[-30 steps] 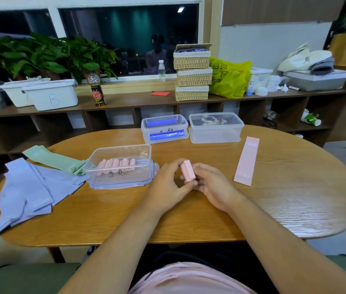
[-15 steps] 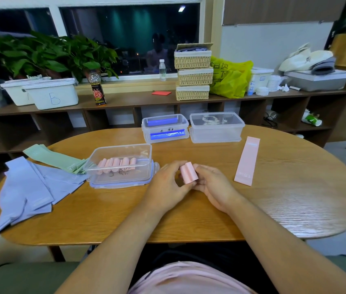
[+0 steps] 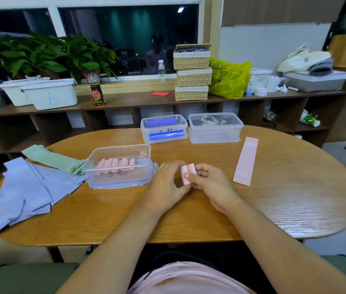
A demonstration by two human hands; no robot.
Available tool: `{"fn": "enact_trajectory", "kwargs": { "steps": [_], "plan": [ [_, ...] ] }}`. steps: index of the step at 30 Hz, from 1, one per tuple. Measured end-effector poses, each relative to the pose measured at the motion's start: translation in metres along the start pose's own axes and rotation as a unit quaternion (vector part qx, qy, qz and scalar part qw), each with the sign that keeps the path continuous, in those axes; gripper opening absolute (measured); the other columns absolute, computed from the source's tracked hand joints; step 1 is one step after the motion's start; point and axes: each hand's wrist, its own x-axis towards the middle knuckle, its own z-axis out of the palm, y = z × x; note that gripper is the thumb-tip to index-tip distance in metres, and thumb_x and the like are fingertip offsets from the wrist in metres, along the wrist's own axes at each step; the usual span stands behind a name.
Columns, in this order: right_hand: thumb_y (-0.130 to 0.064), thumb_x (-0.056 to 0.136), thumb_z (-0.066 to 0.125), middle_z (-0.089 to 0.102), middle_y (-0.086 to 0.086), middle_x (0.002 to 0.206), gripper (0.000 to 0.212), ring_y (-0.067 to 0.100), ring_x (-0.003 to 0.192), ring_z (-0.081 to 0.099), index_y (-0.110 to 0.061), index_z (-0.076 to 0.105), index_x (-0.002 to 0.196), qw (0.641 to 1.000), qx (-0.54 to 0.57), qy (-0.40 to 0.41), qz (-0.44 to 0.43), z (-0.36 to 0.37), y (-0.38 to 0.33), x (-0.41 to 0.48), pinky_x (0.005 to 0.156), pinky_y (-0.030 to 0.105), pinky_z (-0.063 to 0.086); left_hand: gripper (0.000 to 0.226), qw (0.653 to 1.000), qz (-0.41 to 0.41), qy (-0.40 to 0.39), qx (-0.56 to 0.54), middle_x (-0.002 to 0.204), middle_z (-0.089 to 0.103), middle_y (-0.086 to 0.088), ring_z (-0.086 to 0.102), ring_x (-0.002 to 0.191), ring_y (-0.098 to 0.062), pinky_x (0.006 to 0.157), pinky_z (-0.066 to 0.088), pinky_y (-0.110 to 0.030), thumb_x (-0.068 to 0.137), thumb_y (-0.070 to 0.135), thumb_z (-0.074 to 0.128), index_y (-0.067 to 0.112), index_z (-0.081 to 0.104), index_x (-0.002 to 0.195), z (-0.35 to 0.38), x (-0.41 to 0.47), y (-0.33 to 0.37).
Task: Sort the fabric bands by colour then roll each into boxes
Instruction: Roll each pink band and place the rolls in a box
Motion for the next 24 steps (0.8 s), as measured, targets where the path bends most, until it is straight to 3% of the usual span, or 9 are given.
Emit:
{"fn": "enact_trajectory", "kwargs": {
  "steps": [5,11,18,21,24],
  "plan": [
    [-0.014,0.092,0.082,0.08,0.012,0.103,0.02,0.021,0.095,0.076,-0.011,0.077,0.111,1.0,-0.018,-0.003,-0.004,0.0,0.0,0.0,0.087,0.033,0.059,0.047,1.0,0.01,0.012,0.006,0.12,0.06,0.019,0.052,0.114,-0.001,0.096,0.047,-0.024,0.086,0.032,0.081,0.032,0.058,0.127,0.0,0.001,0.002],
    [-0.012,0.097,0.075,0.078,0.018,0.109,0.022,0.028,0.104,0.075,-0.007,0.077,0.118,0.999,0.011,-0.04,0.019,0.004,-0.012,-0.005,0.096,0.041,0.061,0.06,0.998,0.042,0.039,-0.018,0.136,0.062,0.011,0.055,0.127,-0.005,0.109,0.04,-0.018,0.087,0.033,0.085,0.022,0.058,0.14,-0.012,-0.01,-0.003],
    [-0.018,0.096,0.077,0.076,0.019,0.112,0.015,0.024,0.102,0.074,-0.015,0.081,0.11,0.996,-0.052,-0.073,0.001,0.026,-0.036,-0.005,0.099,0.042,0.061,0.058,0.992,0.095,0.081,0.027,0.139,0.059,0.006,0.054,0.131,-0.013,0.111,0.046,-0.031,0.093,0.026,0.078,0.022,0.06,0.147,-0.036,-0.018,-0.011],
    [-0.015,0.091,0.083,0.076,0.015,0.098,0.018,0.02,0.09,0.073,-0.011,0.08,0.108,0.994,-0.088,-0.07,-0.01,0.043,-0.045,0.004,0.094,0.04,0.062,0.061,0.986,0.113,0.102,0.06,0.144,0.06,0.004,0.054,0.135,-0.016,0.115,0.042,-0.032,0.094,0.027,0.078,0.019,0.056,0.151,-0.054,-0.018,-0.019],
    [-0.011,0.092,0.082,0.076,0.006,0.09,0.018,0.013,0.082,0.071,-0.009,0.078,0.109,0.989,-0.127,-0.072,-0.019,0.065,-0.061,0.017,0.078,0.026,0.06,0.055,0.98,0.103,0.139,0.1,0.141,0.062,0.005,0.056,0.132,-0.019,0.115,0.041,-0.036,0.092,0.026,0.078,0.019,0.06,0.144,-0.077,-0.024,-0.039]
  ]
}}
